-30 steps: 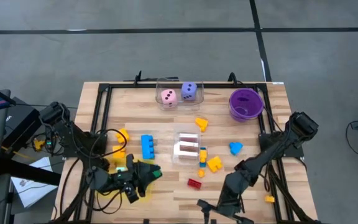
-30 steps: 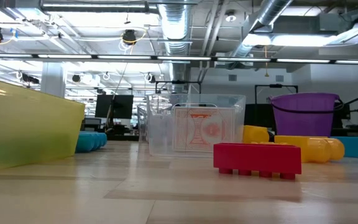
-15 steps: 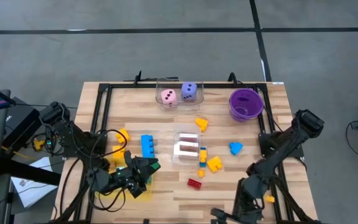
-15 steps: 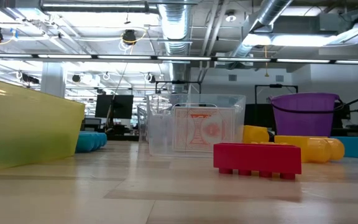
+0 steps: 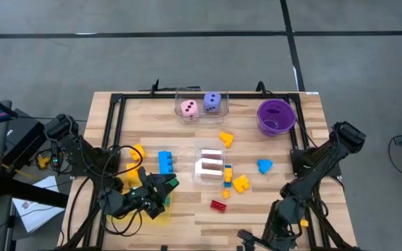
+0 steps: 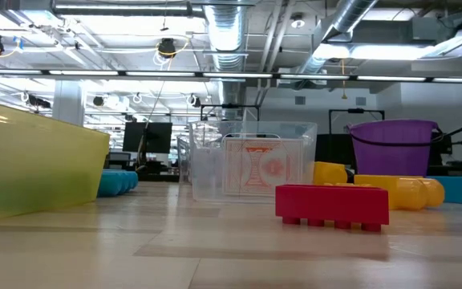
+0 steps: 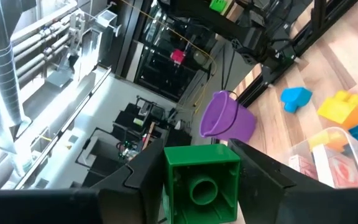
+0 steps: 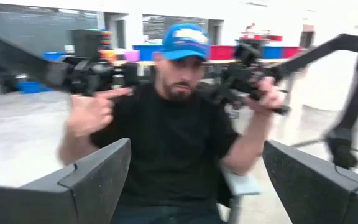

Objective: Pick & Place Toys
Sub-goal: Put the green game piece into the yellow bin, then put the yellow game piece into the yellow bin

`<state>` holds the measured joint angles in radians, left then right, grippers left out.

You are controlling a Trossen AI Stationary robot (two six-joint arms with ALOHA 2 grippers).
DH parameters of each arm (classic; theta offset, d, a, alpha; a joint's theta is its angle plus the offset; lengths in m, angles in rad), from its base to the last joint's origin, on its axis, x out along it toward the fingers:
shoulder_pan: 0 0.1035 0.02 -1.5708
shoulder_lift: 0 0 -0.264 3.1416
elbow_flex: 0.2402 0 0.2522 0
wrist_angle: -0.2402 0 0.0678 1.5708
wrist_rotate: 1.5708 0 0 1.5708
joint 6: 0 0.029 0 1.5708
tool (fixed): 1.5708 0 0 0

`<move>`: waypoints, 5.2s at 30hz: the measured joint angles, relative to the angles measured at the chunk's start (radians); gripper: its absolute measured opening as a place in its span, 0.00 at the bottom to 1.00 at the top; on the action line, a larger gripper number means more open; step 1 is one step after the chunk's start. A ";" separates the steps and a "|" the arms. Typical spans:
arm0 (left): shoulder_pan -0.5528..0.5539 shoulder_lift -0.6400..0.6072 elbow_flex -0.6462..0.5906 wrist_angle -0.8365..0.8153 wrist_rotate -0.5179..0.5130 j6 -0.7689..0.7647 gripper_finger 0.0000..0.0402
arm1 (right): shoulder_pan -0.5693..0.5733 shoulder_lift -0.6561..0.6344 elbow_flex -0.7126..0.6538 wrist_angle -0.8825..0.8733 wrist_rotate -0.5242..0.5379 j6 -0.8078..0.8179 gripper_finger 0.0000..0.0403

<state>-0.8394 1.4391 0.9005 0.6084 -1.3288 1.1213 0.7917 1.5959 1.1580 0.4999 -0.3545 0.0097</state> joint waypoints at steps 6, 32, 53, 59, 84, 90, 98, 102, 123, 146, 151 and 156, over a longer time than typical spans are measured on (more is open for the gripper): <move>0.000 0.000 0.000 -0.001 -0.029 -0.034 0.38 | -0.010 -0.025 0.000 -0.069 0.309 0.019 0.89; 0.058 0.000 0.000 -0.258 0.059 -0.509 0.38 | -0.101 -0.109 0.000 -0.279 0.824 0.043 0.89; 0.107 -0.187 -0.071 -1.077 0.797 -1.599 0.40 | -0.139 -0.160 0.000 -0.483 0.827 0.175 0.89; 0.105 -0.189 -0.141 -1.079 0.886 -1.753 0.37 | -0.131 -0.186 0.000 -0.511 0.827 0.201 0.89; 0.145 0.010 -0.252 -0.767 0.962 -1.855 0.39 | -0.125 -0.191 0.000 -0.547 0.827 0.204 0.89; 0.145 0.006 -0.252 -0.757 0.957 -1.805 0.45 | -0.125 -0.191 0.000 -0.548 0.827 0.210 0.89; 0.145 0.006 -0.251 -0.723 0.903 -1.721 0.55 | -0.125 -0.191 0.000 -0.549 0.827 0.212 0.89; 0.145 0.006 -0.251 -0.722 0.882 -1.677 0.60 | -0.125 -0.191 0.000 -0.550 0.827 0.212 0.89; 0.099 -0.278 -0.250 -0.101 0.907 -0.805 0.58 | -0.127 -0.190 0.000 -0.597 0.827 0.220 0.89; 0.099 -0.287 -0.251 -0.070 0.768 -0.684 0.58 | -0.191 -0.182 -0.036 -1.350 0.853 0.798 0.89; 0.099 -0.287 -0.251 -0.070 0.768 -0.684 0.59 | -0.170 -0.182 -0.087 -1.348 0.853 0.758 0.89; 0.099 -0.287 -0.251 -0.070 0.768 -0.684 0.59 | -0.170 -0.182 -0.175 -1.307 0.852 0.685 0.89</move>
<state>-0.7403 1.1522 0.6495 0.5388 -0.5610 0.4374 0.6212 1.4136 0.9827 -0.8075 0.4980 0.6947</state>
